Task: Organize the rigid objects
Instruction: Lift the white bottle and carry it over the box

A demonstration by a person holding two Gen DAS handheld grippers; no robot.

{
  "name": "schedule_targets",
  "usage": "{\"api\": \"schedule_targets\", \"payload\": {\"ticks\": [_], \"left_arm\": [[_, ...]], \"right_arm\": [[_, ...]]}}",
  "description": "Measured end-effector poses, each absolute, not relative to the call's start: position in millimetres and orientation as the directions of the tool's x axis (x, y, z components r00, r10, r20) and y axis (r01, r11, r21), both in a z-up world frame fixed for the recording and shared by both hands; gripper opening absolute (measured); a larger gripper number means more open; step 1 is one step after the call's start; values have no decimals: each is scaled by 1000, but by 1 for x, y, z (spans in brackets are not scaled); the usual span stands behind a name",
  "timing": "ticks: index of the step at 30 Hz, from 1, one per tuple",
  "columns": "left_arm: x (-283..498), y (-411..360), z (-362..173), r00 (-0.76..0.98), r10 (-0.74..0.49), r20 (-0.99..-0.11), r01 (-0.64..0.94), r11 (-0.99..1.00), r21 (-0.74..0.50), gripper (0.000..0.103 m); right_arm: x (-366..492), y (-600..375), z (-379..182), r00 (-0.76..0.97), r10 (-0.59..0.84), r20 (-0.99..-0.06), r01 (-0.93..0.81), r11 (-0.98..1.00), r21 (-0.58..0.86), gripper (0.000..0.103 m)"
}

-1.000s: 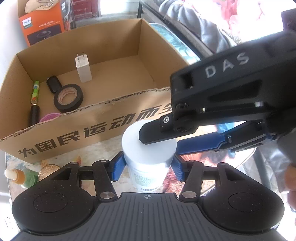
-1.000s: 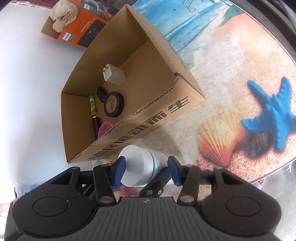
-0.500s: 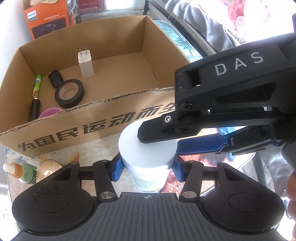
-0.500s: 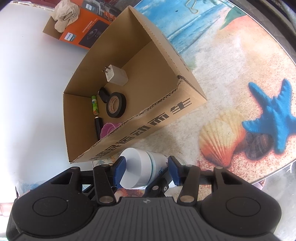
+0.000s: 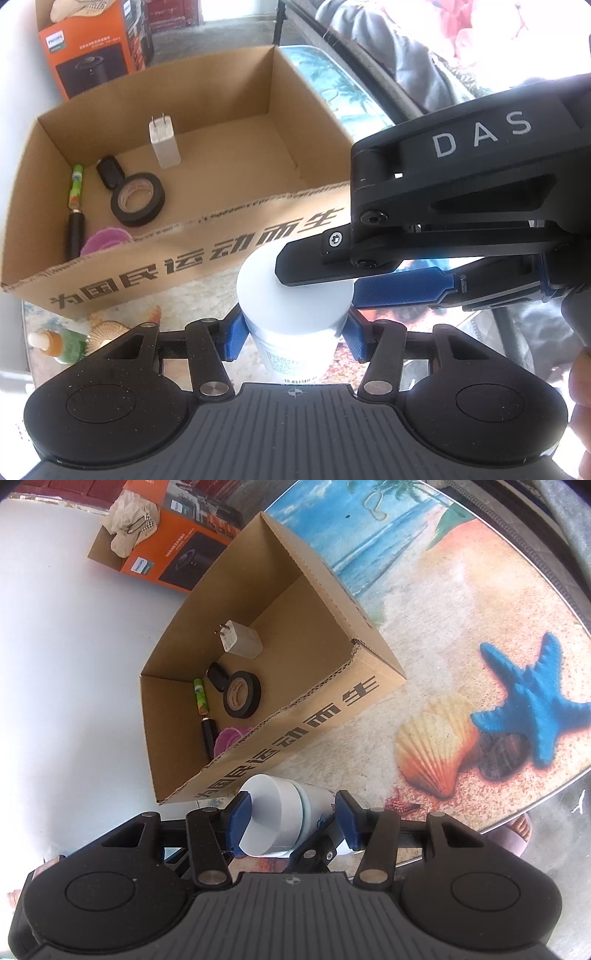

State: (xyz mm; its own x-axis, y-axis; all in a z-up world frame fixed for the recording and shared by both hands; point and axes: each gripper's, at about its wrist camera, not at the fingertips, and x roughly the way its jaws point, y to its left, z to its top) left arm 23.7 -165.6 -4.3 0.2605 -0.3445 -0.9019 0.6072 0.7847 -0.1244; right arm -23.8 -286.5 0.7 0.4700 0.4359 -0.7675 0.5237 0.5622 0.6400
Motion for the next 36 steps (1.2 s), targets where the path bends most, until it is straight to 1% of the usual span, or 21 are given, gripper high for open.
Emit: {"api": "schedule_targets", "payload": {"ticks": [5, 11, 14, 18, 24, 27, 32, 36], "left_arm": [[21, -166, 28, 276, -357, -892, 634, 766, -111, 53], [26, -159, 86, 344, -392, -853, 640, 763, -92, 53], [40, -157, 106, 382, -400, -833, 624, 776, -87, 53], [71, -161, 117, 422, -400, -814, 606, 792, -75, 53], [136, -176, 100, 416, -379, -826, 569, 818, -89, 53], [170, -182, 84, 361, -395, -845, 541, 826, -155, 53], [218, -199, 51, 281, -389, -877, 512, 834, -206, 53], [241, -206, 25, 220, -393, -893, 476, 842, -253, 53]], "right_arm": [[-29, -282, 38, 499, 414, -762, 502, 579, 643, 54], [-28, -281, 97, 584, 389, -713, 443, 583, 681, 54], [-14, -284, 115, 620, 393, -679, 405, 581, 706, 53], [22, -294, 125, 644, 406, -648, 347, 600, 721, 53], [92, -319, 106, 630, 445, -637, 318, 600, 734, 53], [125, -332, 91, 603, 451, -658, 320, 618, 718, 53], [172, -356, 49, 550, 481, -683, 350, 610, 711, 53], [197, -370, 14, 519, 500, -694, 375, 596, 710, 53]]}}
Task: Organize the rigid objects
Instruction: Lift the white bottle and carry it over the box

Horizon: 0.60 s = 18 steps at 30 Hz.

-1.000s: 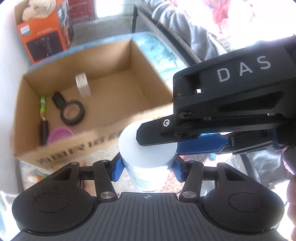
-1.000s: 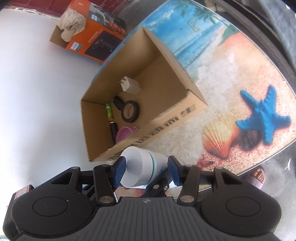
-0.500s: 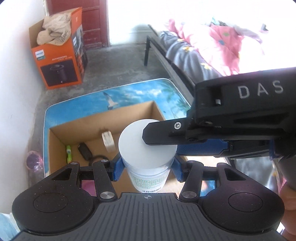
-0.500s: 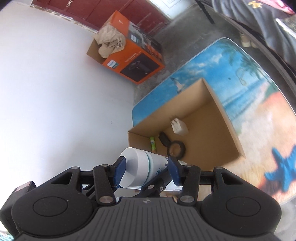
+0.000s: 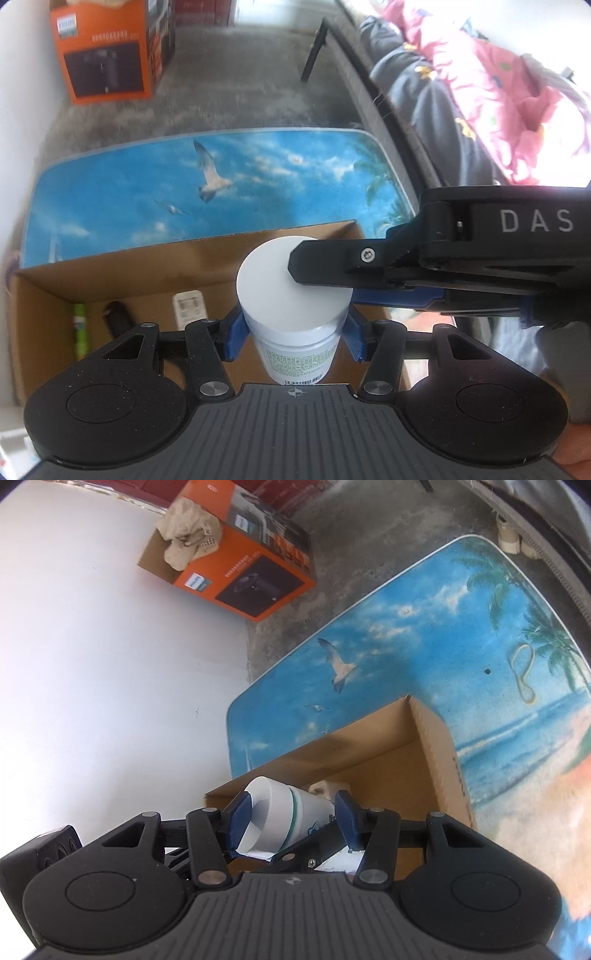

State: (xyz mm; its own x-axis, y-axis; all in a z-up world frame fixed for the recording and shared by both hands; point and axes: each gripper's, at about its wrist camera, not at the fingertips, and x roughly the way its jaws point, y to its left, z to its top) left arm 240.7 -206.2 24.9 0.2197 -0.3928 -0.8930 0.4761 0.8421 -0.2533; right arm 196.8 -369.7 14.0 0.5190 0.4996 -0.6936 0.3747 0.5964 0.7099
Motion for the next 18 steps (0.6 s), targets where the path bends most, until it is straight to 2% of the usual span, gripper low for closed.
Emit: {"api": "schedule_targets", "payload": {"ticks": [5, 11, 18], "left_arm": [[252, -214, 5, 210, -361, -909, 462, 856, -233, 53], [258, -219, -8, 251, -367, -896, 475, 853, -216, 53], [255, -218, -17, 268, -370, -890, 484, 850, -207, 58]], "right_arm": [[215, -377, -14, 491, 518, -700, 380, 595, 708, 53], [227, -377, -18, 487, 506, -712, 341, 641, 688, 53], [228, -372, -24, 459, 480, -748, 311, 702, 641, 53]]}}
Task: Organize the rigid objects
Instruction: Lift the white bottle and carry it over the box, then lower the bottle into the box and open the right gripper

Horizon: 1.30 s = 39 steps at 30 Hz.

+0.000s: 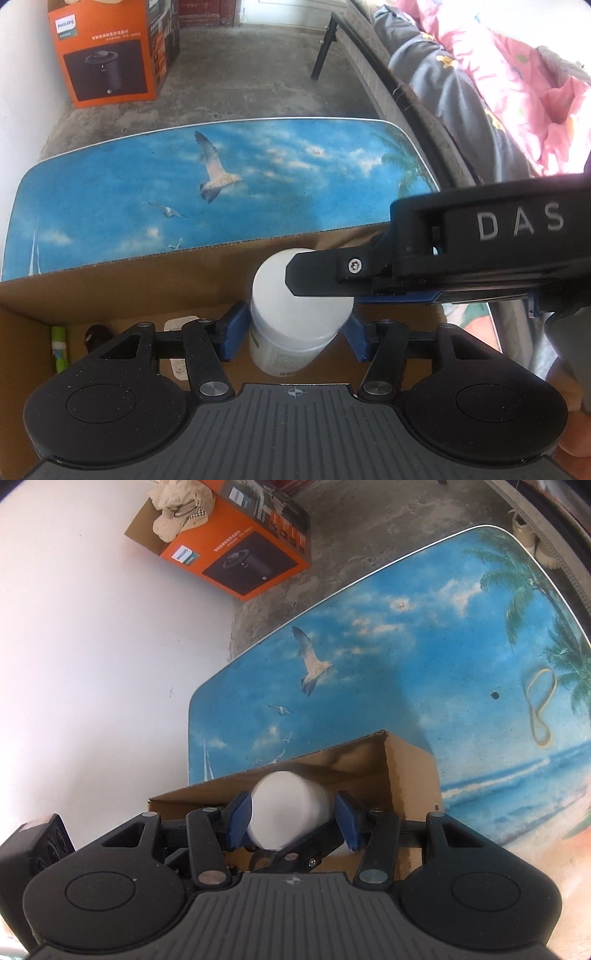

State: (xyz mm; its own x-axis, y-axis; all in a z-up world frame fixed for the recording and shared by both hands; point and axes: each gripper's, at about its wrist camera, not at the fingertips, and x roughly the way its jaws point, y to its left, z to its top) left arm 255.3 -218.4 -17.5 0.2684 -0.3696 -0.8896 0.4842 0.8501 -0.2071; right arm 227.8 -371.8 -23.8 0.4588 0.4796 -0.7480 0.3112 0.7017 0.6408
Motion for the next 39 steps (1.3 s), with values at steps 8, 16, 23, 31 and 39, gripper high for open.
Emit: {"api": "schedule_targets", "payload": {"ticks": [8, 16, 23, 31, 39], "left_arm": [[250, -220, -10, 287, -347, -893, 485, 856, -177, 73], [233, -220, 15, 337, -308, -890, 508, 855, -104, 76], [208, -212, 39, 371, -279, -886, 537, 842, -40, 78], [171, -188, 69, 405, -284, -869, 542, 840, -22, 79], [116, -123, 100, 431, -322, -843, 495, 866, -78, 81]], "right_arm": [[221, -377, -15, 477, 459, -750, 311, 710, 632, 53], [199, -376, 16, 547, 431, -718, 295, 704, 647, 60], [160, -368, 44, 590, 398, -702, 295, 703, 647, 63], [95, -352, 68, 636, 348, -689, 330, 684, 651, 66], [15, -327, 70, 613, 339, -714, 402, 644, 651, 68]]}}
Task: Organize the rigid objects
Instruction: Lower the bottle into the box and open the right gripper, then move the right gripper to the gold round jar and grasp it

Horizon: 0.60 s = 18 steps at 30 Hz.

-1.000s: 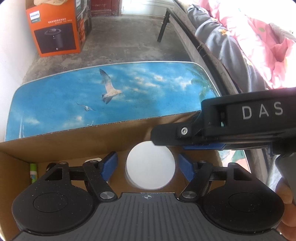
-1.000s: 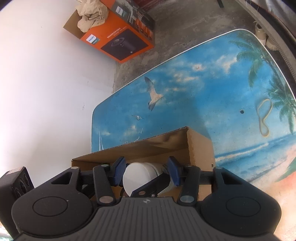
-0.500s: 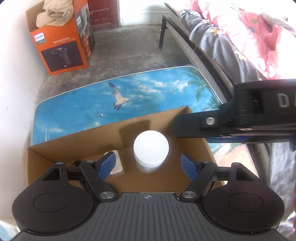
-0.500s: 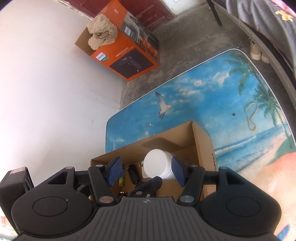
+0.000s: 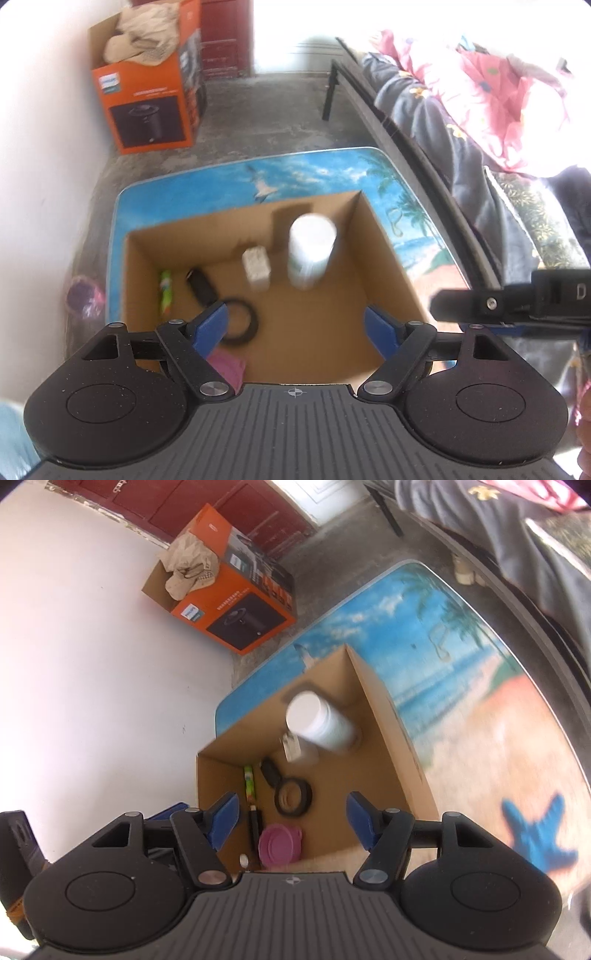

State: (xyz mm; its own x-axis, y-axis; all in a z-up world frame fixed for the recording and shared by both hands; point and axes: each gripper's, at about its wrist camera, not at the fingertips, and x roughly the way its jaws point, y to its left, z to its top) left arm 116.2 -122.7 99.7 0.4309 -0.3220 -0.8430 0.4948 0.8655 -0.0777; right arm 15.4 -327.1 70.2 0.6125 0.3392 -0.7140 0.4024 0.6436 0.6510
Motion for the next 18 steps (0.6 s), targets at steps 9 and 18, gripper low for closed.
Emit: {"api": "schedule_targets", "payload": {"ticks": [9, 18], "left_arm": [[62, -45, 67, 413, -203, -888, 386, 922, -32, 82], [45, -25, -11, 344, -116, -932, 361, 932, 17, 81]], "right_arm": [[-19, -266, 13, 461, 385, -800, 463, 664, 587, 69], [3, -209, -38, 420, 446, -790, 409, 684, 604, 68]]}}
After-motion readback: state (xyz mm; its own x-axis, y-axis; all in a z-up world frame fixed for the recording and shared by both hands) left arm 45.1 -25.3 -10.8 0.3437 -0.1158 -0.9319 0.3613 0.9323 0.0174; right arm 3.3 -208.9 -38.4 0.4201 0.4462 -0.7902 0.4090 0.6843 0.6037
